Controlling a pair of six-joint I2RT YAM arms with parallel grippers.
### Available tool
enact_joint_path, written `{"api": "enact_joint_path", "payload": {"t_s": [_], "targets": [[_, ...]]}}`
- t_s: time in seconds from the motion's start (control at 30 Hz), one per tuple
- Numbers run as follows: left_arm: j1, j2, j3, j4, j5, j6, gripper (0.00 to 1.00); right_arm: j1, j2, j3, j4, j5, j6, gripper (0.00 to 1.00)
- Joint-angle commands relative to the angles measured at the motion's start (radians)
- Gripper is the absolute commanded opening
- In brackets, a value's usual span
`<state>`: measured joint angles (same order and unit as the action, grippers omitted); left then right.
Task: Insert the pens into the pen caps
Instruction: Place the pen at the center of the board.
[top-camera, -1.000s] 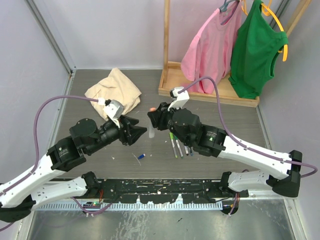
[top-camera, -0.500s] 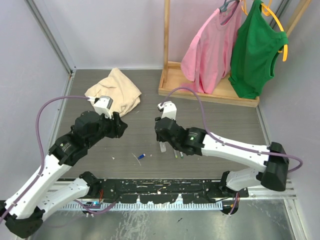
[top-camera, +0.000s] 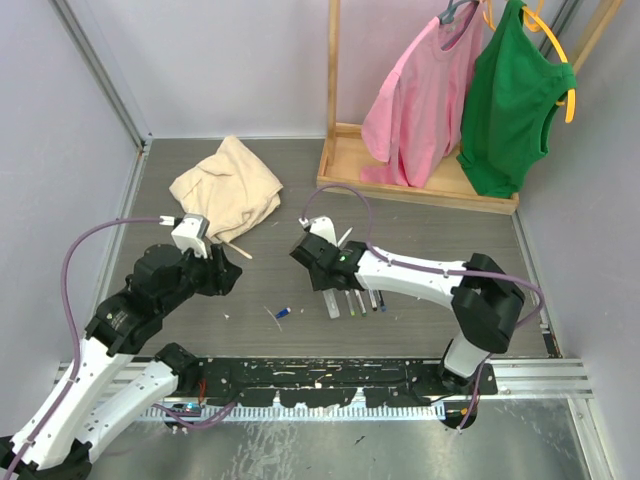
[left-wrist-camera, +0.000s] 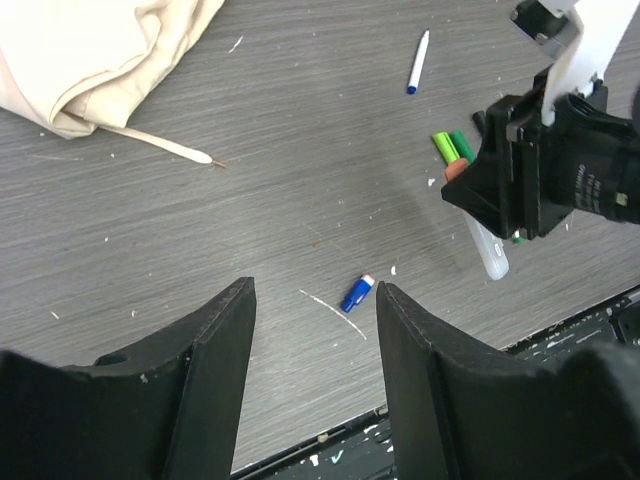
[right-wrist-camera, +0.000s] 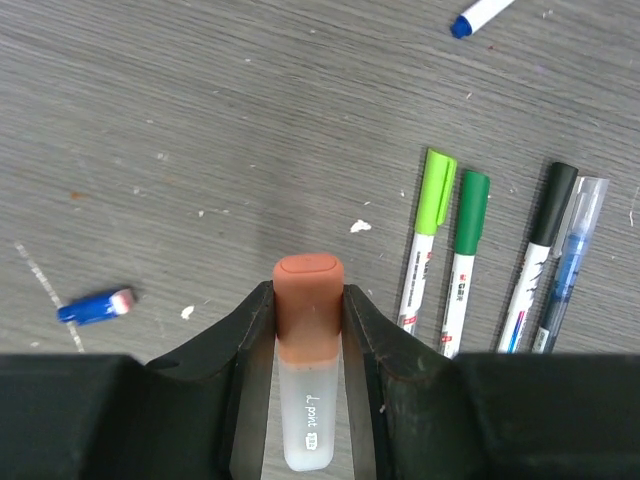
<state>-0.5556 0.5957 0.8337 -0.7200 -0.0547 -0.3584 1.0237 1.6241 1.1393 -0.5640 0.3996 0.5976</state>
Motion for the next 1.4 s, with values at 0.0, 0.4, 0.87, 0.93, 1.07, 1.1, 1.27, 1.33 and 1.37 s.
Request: {"api": "enact_joint_path", "payload": {"t_s": [0.0, 0.4, 0.87, 0.93, 1.07, 1.1, 1.27, 1.33, 1.37], "targets": [[0.005, -0.025, -0.03, -0.004, 0.013, -0.004, 0.53, -0.028, 0.045, 0.043, -0.008, -0.01, 0.013, 0.03], [0.005, -0.041, -0.036, 0.002, 0.022, -0.006, 0.53, -0.065, 0.158, 0.044, 0.022, 0.004, 0.036, 0.14], [0.004, -0.036, -0.039, 0.004, 0.02, -0.007, 0.54, -0.074, 0.161, 0.043, 0.048, -0.022, 0.031, 0.34], [0.005, -0.032, -0.039, 0.003, 0.022, -0.007, 0.53, -0.076, 0.145, 0.045, 0.049, -0.026, 0.026, 0.38], [0.005, -0.025, -0.04, 0.007, 0.024, -0.007, 0.54, -0.079, 0.1, 0.056, 0.04, -0.034, 0.016, 0.44], [0.005, -0.024, -0.042, 0.008, 0.025, -0.007, 0.54, -0.08, 0.089, 0.061, 0.036, -0.034, 0.013, 0.45], [0.004, -0.017, -0.042, 0.01, 0.029, -0.007, 0.54, -0.086, 0.032, 0.083, 0.001, -0.031, -0.002, 0.49], [0.005, -0.018, -0.041, 0.01, 0.029, -0.007, 0.54, -0.089, 0.001, 0.088, -0.002, -0.031, -0.015, 0.5], [0.005, -0.02, -0.041, 0.01, 0.029, -0.007, 0.54, -0.091, -0.016, 0.09, -0.001, -0.031, -0.024, 0.5]]}}
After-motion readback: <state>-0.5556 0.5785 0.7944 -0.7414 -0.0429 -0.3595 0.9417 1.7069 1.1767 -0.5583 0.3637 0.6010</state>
